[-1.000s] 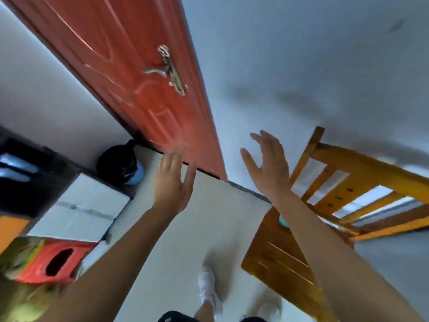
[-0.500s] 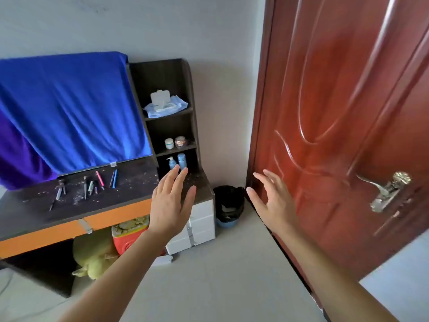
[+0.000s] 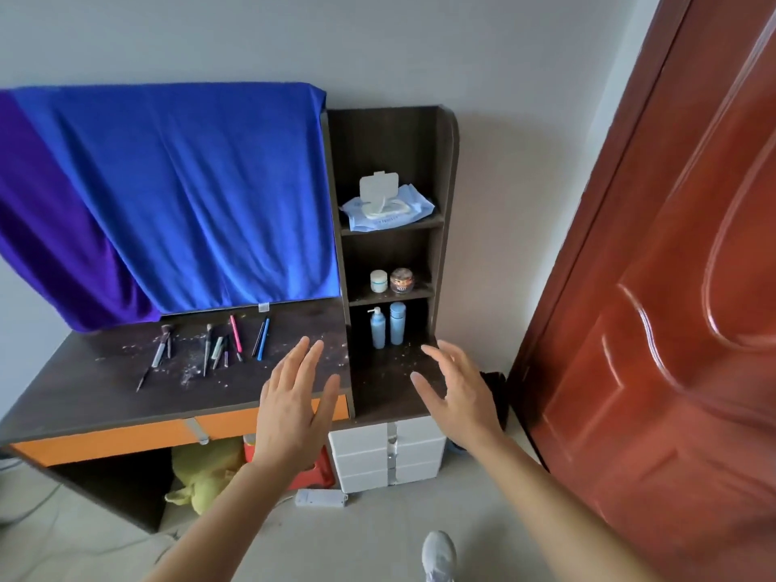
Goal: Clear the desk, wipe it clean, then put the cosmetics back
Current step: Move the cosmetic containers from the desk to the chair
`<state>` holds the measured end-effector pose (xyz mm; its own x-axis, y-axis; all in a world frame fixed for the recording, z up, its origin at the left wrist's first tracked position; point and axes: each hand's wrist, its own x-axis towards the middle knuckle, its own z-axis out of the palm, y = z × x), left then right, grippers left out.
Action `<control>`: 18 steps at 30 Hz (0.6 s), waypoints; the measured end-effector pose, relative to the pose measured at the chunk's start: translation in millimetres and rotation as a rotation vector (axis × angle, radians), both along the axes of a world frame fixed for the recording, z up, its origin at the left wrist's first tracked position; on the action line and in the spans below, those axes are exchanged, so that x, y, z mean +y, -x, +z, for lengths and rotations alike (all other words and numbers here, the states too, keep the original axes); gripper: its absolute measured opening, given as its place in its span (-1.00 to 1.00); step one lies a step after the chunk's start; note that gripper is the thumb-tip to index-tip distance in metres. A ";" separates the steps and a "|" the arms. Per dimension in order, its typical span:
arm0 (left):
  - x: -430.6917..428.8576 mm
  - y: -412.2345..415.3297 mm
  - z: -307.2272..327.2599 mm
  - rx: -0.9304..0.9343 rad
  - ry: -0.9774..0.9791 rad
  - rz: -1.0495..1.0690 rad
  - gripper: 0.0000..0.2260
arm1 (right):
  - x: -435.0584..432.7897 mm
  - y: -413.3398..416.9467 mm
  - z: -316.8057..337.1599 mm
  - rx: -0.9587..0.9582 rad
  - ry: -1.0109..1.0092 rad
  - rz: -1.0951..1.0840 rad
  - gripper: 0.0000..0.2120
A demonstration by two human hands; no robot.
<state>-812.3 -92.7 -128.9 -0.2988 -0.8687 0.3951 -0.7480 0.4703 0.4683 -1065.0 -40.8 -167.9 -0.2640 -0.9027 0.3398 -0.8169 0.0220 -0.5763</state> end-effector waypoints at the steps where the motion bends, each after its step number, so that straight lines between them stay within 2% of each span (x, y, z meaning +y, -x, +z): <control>1: -15.4 7.9 -2.2 -0.006 -0.004 0.003 -0.50 | -17.4 6.6 -3.0 0.007 -0.006 0.012 -0.49; 7: -125.8 74.7 -19.2 -0.040 -0.040 -0.023 -0.47 | -129.7 67.8 -21.2 0.033 -0.033 0.038 -0.46; 18: -282.7 173.8 -82.1 -0.058 -0.323 -0.009 -0.46 | -301.9 156.9 -71.5 -0.060 -0.180 0.076 -0.44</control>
<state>-986.1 -375.5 -210.9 -0.3207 -0.9437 0.0812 -0.7744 0.3106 0.5512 -1221.9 -342.7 -239.4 -0.2082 -0.9654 0.1568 -0.7843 0.0690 -0.6165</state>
